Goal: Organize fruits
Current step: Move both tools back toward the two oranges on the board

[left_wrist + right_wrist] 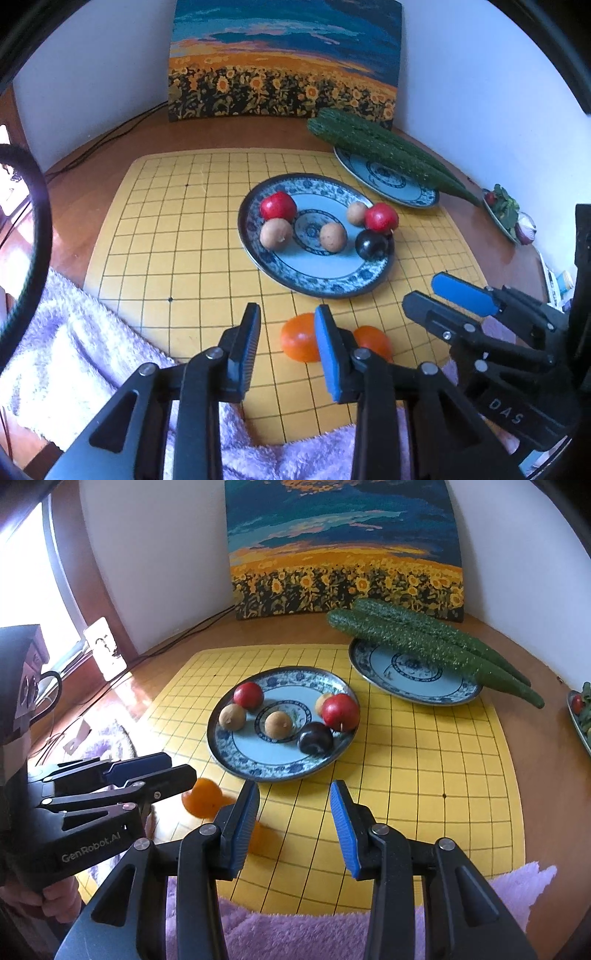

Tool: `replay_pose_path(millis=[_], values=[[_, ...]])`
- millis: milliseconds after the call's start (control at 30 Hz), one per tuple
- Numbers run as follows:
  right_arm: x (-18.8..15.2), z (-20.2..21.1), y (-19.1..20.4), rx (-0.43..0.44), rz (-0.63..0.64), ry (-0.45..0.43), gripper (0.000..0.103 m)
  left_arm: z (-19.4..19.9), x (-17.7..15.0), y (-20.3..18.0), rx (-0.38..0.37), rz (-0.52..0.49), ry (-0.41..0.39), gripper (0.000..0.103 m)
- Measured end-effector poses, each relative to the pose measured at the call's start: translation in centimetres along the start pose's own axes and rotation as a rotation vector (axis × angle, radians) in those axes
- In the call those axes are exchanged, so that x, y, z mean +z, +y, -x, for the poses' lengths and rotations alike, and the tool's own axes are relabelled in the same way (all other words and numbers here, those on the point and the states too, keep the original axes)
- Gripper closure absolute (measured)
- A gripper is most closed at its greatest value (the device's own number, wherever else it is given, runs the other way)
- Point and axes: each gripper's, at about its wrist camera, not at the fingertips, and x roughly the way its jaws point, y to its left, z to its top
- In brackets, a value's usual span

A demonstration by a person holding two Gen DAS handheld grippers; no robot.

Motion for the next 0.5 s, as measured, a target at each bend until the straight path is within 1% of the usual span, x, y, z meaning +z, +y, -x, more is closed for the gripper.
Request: replay_pose_path(millis=[267,500], values=[[-0.77,0.02,-0.12,0.000,-0.010,0.014,0.062,-0.29,-0.52,-0.65,-0.027,-0.015,0.017,0.071],[-1.06,-0.13,-0.18,0.002,-0.011,0.024,0.062,-0.76,-0.67,-0.60,-0.043,-0.003,0.026,0.070]])
